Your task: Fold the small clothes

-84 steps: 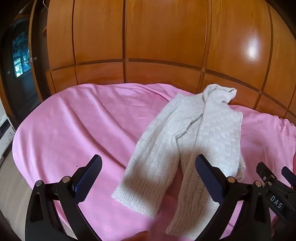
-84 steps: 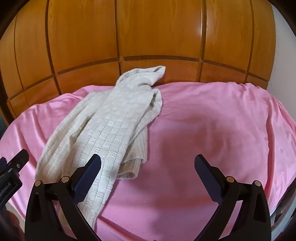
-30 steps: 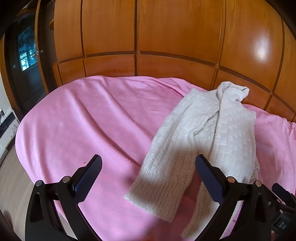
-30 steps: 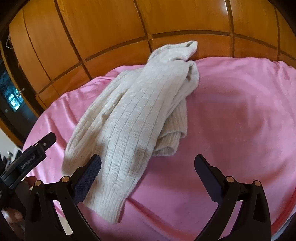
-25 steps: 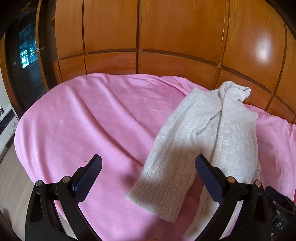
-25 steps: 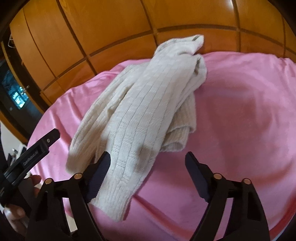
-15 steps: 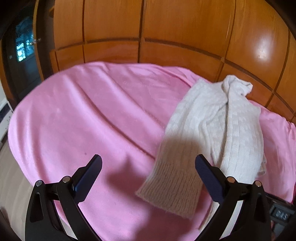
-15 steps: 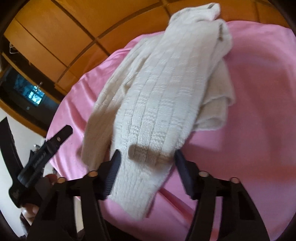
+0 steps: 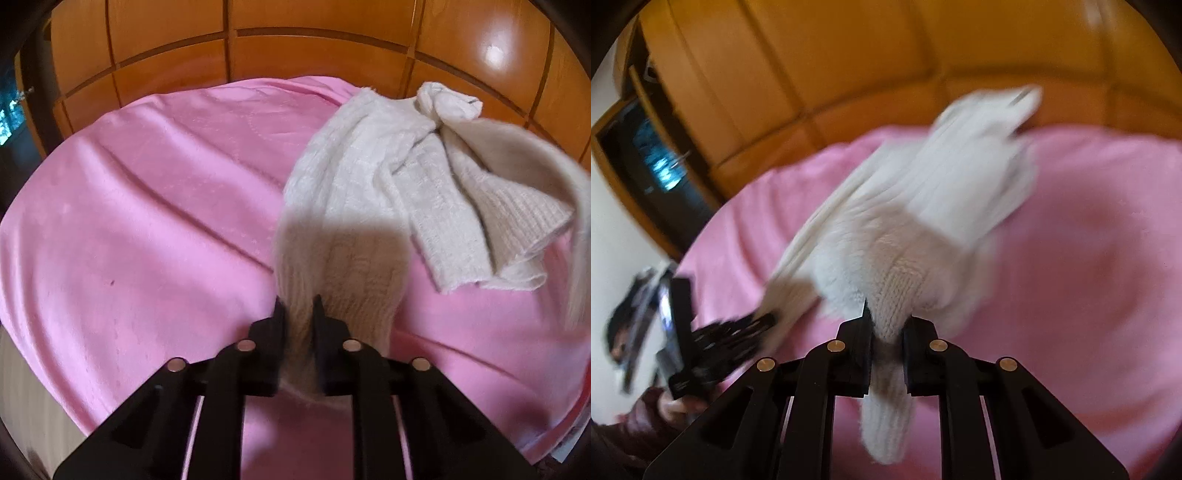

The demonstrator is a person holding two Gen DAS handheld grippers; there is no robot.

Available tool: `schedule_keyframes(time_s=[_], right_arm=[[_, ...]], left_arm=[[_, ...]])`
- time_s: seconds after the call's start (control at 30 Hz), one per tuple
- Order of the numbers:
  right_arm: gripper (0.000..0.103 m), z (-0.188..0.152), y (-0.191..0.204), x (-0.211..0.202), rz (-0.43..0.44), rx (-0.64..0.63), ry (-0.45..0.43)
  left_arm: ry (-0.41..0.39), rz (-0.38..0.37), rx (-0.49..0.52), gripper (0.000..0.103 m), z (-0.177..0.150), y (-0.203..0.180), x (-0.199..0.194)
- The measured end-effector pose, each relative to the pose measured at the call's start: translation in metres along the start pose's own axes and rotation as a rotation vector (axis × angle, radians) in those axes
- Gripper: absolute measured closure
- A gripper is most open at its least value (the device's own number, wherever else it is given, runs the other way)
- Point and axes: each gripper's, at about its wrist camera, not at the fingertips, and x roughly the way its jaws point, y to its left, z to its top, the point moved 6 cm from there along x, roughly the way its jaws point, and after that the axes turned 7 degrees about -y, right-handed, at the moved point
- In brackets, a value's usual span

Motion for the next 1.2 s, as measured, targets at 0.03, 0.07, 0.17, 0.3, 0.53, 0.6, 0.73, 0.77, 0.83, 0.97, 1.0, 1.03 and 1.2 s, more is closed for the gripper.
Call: schedule_keyframes(time_s=[0.03,0.07,0.17,0.3,0.53,0.6,0.73,0.77,0.83,0.97,1.0,1.03,1.2], right_arm=[[0.091,0.013,-0.025,-0.008,-0.074,-0.002,-0.036],[0.091,0.023,-0.049,-0.014,-0.138,0.005,-0.058],[0.091,0.058,-0.136,-0.028,-0.375,0.043,-0.121],[0.091,0.096,-0.240,-0.028,-0.646,0.115,-0.141],[0.028,0.122,-0.315,-0.013,-0.752,0.214,-0.124],[0.025,0.119,-0.298,-0.014,-0.712,0.206,-0.163],[0.025,0.082,-0.221,0.012,-0.321,0.230,-0.075],[0.027,0.065,-0.191,0.023,-0.191,0.242,-0.025],[0.041,0.029,-0.136,0.042,0.029,0.281,0.075],[0.050,-0.035,-0.037,0.075,0.321,0.364,0.254],[0.050,-0.050,-0.017,0.085,0.374,0.393,0.296],[0.050,-0.058,-0.008,0.091,0.379,0.401,0.313],[0.051,-0.074,0.014,0.116,0.386,0.476,0.328]], left_arm=[[-0.013,-0.004,-0.005,0.092,0.005,0.002,-0.004],[-0.032,-0.005,-0.008,0.093,0.014,0.005,-0.007],[-0.090,0.014,-0.050,0.093,0.054,0.028,-0.013],[-0.207,0.126,-0.116,0.093,0.137,0.078,-0.018],[-0.398,0.360,-0.361,0.030,0.262,0.161,-0.033],[-0.423,0.332,-0.375,0.031,0.261,0.158,-0.036],[-0.312,0.166,-0.312,0.037,0.223,0.120,-0.006],[-0.253,0.083,-0.291,0.038,0.203,0.102,0.009],[-0.143,-0.057,-0.281,0.052,0.168,0.071,0.033],[0.066,-0.292,-0.297,0.059,0.093,0.007,0.069],[0.090,-0.321,-0.303,0.059,0.084,-0.005,0.075],[0.111,-0.346,-0.312,0.059,0.075,-0.015,0.079],[0.168,-0.474,-0.374,0.061,0.060,-0.049,0.089]])
